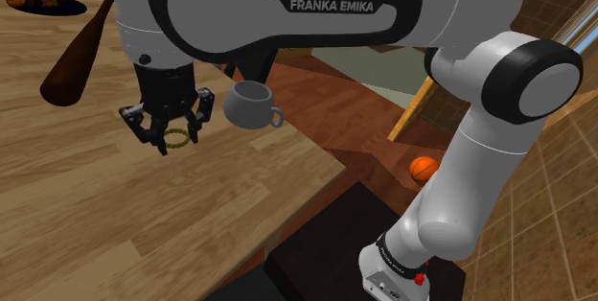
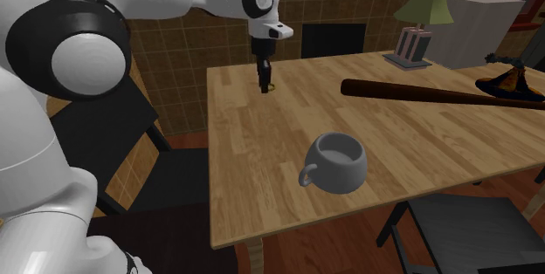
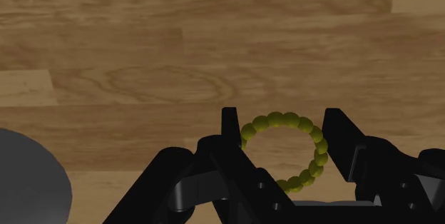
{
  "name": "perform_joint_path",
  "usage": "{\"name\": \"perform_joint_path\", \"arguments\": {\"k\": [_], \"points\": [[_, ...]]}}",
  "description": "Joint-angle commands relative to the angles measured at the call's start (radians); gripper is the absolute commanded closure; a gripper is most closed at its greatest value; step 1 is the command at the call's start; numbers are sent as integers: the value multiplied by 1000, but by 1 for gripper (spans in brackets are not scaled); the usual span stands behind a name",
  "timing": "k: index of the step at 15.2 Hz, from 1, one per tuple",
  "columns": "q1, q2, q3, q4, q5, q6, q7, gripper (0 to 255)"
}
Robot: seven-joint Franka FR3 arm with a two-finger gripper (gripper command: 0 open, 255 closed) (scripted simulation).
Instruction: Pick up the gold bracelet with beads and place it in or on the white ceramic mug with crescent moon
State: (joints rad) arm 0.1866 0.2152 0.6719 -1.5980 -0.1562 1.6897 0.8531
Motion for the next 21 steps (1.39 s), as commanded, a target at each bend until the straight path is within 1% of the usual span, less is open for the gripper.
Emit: {"name": "perform_joint_path", "arguments": {"k": [1,7,8,14,21], "points": [[1,-2,1,23,2,-25,-1,255],[12,7,4,115,-3,-109,-1,255],[12,8,4,118,-3,-112,-1,255],[-108,-103,-49,4,58,-76,-168,255],[-212,-173,-128,-65,89,-56,-352,255]]}}
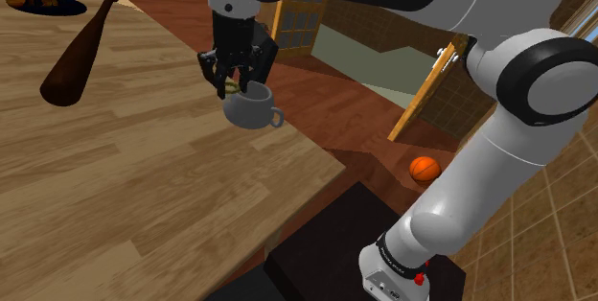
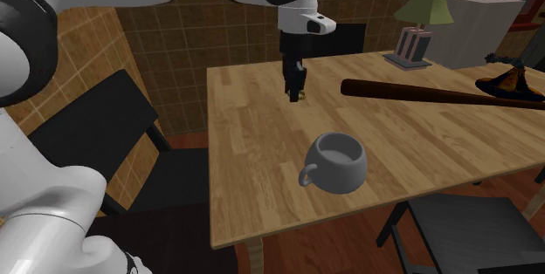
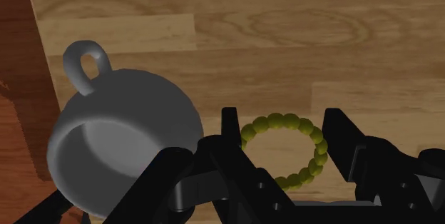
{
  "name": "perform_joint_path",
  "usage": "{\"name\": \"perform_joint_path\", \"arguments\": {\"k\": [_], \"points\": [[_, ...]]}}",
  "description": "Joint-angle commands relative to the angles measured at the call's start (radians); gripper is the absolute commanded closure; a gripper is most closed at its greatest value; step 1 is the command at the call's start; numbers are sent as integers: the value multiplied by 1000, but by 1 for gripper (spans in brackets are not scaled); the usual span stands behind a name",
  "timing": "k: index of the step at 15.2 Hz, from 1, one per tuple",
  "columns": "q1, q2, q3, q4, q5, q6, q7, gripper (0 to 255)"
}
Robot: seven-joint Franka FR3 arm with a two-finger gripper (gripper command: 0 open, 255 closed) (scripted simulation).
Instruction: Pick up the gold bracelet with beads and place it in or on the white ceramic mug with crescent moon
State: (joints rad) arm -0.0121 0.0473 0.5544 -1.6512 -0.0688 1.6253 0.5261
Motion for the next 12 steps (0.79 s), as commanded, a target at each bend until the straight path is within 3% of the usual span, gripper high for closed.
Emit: {"name": "perform_joint_path", "arguments": {"k": [1,12], "points": [[-26,-10,-23,-17,3,11,-50,255],[-147,3,-137,-9,-12,30,-283,255]]}}
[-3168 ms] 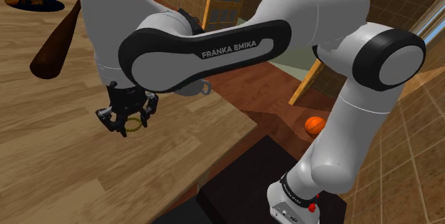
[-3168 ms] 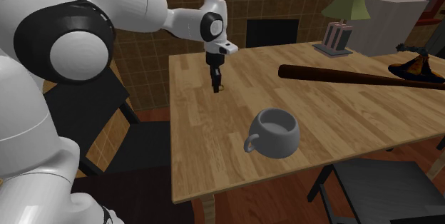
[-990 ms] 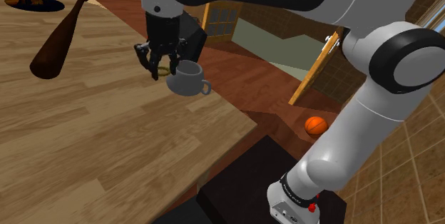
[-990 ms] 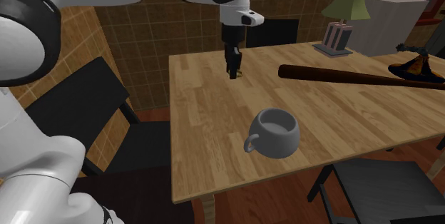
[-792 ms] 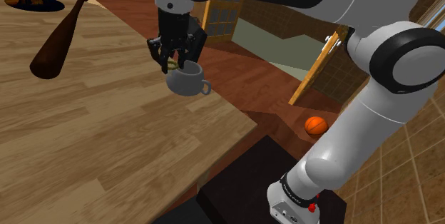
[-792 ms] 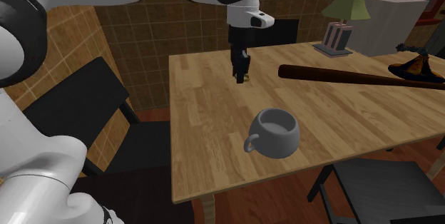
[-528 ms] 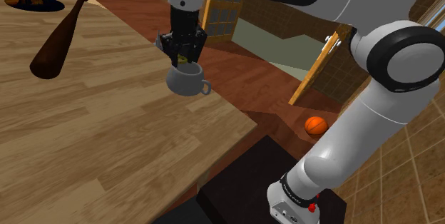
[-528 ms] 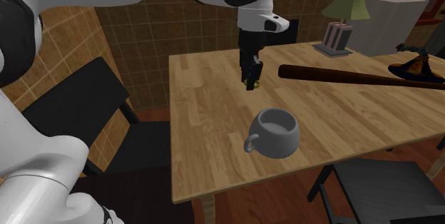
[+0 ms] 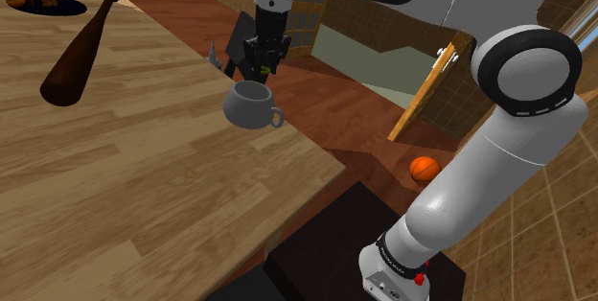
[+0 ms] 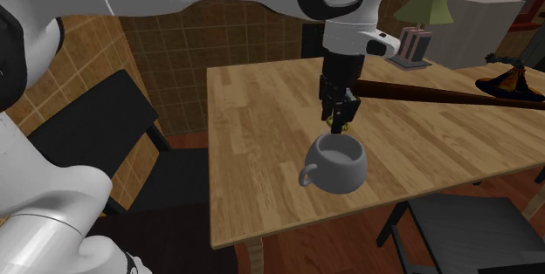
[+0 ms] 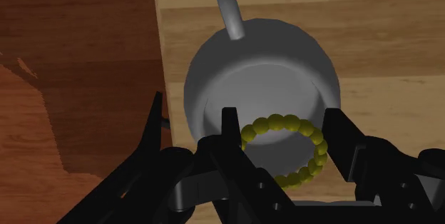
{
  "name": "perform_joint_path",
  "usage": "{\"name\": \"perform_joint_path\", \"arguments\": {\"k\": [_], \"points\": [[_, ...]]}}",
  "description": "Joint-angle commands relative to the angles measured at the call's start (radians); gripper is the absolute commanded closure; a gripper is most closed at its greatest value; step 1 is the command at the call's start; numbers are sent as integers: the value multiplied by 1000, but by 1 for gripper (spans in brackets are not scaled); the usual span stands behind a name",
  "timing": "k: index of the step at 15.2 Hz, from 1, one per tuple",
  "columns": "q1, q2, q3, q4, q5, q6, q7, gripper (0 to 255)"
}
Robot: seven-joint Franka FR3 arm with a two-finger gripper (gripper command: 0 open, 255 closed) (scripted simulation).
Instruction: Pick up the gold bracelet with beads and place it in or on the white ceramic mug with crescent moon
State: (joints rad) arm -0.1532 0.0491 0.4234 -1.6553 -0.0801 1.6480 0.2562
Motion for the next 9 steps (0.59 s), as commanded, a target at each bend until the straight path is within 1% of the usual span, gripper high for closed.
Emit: {"name": "perform_joint_path", "arguments": {"k": [1,9], "points": [[-7,0,-6,-20,-1,21,-13,255],[-8,-1,-7,-129,-1,129,-7,255]]}}
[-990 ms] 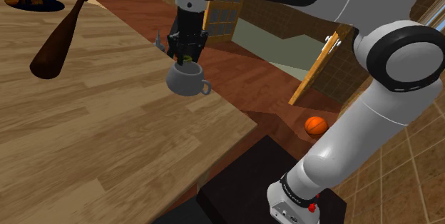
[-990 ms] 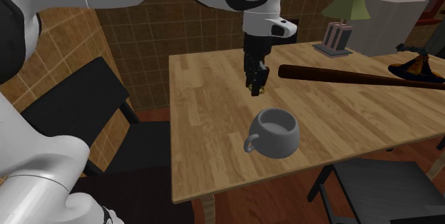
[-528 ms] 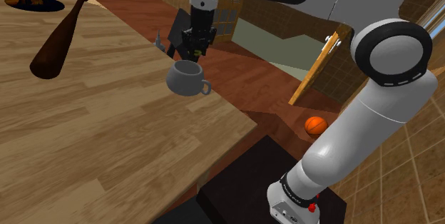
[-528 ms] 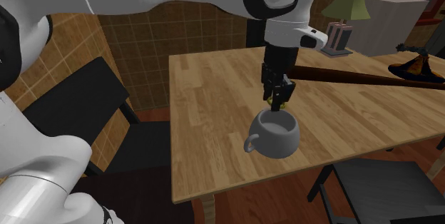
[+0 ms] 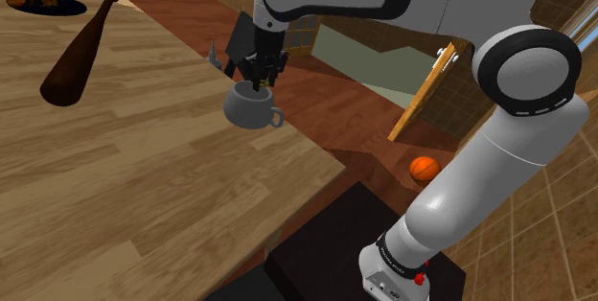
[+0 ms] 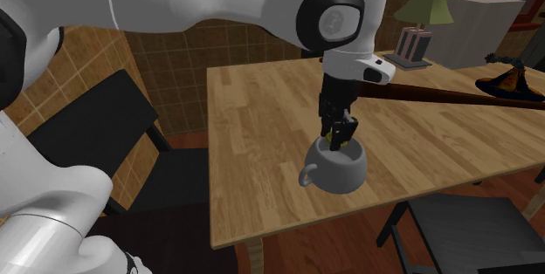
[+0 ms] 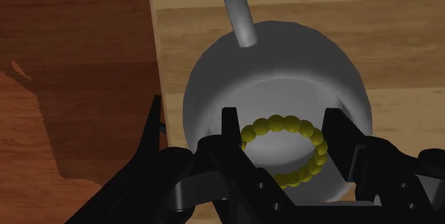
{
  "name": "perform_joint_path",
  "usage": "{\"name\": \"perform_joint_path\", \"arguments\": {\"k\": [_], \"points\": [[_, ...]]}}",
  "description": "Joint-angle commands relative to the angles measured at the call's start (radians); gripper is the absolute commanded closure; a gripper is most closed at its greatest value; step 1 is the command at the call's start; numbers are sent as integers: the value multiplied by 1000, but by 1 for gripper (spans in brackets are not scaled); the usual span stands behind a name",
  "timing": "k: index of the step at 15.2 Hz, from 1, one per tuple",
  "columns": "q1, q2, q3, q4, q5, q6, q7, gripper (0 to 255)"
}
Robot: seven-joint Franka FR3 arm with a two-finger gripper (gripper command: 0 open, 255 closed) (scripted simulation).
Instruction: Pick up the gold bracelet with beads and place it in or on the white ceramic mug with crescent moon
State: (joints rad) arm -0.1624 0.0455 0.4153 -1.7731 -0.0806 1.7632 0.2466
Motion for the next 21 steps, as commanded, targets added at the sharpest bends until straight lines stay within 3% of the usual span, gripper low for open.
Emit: {"name": "perform_joint_path", "arguments": {"k": [1,4,12,13,18,21], "points": [[1,3,0,-24,-2,26,4,255],[1,8,0,-63,-5,71,8,255],[1,8,0,-63,-5,71,8,255],[-1,7,-1,-66,-4,72,5,0],[1,8,0,-63,-5,71,8,0],[4,8,3,37,-3,-30,6,0]]}}
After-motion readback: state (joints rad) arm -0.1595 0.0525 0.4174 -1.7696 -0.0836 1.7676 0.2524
